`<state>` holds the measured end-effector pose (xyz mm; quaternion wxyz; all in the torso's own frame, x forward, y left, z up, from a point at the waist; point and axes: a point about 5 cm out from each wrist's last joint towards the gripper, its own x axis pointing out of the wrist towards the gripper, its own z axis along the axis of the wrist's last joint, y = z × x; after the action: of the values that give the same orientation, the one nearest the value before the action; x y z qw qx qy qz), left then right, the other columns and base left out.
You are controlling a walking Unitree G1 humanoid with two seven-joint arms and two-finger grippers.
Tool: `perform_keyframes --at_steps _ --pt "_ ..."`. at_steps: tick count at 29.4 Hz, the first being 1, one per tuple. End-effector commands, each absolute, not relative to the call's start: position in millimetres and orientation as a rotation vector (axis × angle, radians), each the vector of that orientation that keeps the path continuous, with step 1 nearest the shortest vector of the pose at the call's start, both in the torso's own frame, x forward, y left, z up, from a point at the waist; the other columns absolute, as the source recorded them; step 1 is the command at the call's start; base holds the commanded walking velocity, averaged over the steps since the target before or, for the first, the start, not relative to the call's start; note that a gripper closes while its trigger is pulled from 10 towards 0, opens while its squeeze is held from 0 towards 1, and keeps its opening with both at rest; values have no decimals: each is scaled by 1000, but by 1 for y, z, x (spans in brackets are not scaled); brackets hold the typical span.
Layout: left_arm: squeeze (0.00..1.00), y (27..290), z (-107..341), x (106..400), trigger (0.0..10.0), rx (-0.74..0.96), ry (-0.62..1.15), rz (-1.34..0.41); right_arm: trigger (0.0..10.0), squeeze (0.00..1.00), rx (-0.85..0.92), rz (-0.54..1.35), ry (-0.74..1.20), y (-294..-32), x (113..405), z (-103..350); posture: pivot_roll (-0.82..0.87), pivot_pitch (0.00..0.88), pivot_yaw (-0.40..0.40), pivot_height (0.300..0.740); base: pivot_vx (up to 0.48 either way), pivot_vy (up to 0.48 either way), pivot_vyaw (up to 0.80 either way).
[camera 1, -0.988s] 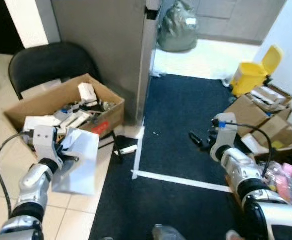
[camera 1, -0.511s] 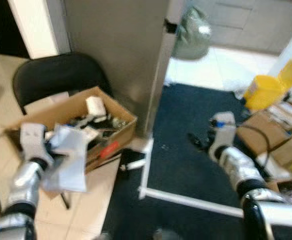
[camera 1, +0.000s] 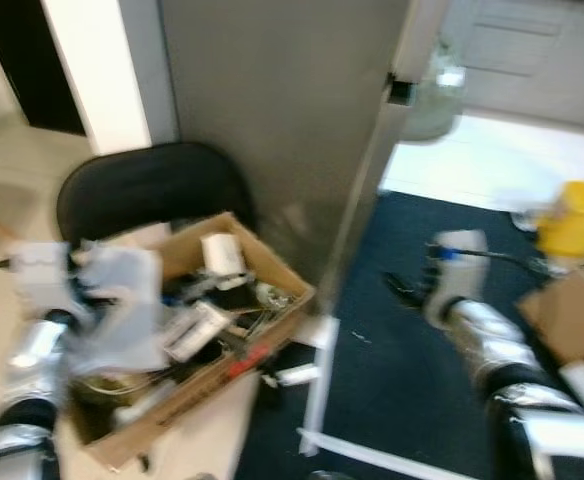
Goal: Picking trash to rubbish bin
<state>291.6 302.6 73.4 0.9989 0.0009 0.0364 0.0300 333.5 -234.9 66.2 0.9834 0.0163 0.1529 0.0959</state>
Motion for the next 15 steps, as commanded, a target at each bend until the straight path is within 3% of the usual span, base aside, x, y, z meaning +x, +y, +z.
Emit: perform_keyframes --at_steps 1,2,15 --pt "0 310 71 288 10000 3 99 83 10000 0 25 183 318 -240 332 66 -88 0 -25 740 0 0 0" --pt "973 310 70 287 10000 -7 101 85 10000 0 24 183 319 -240 332 66 -88 0 -25 740 0 0 0" --pt "1000 293 65 291 10000 -66 106 -33 10000 0 23 192 322 -239 332 65 -88 0 -27 740 0 0 0"
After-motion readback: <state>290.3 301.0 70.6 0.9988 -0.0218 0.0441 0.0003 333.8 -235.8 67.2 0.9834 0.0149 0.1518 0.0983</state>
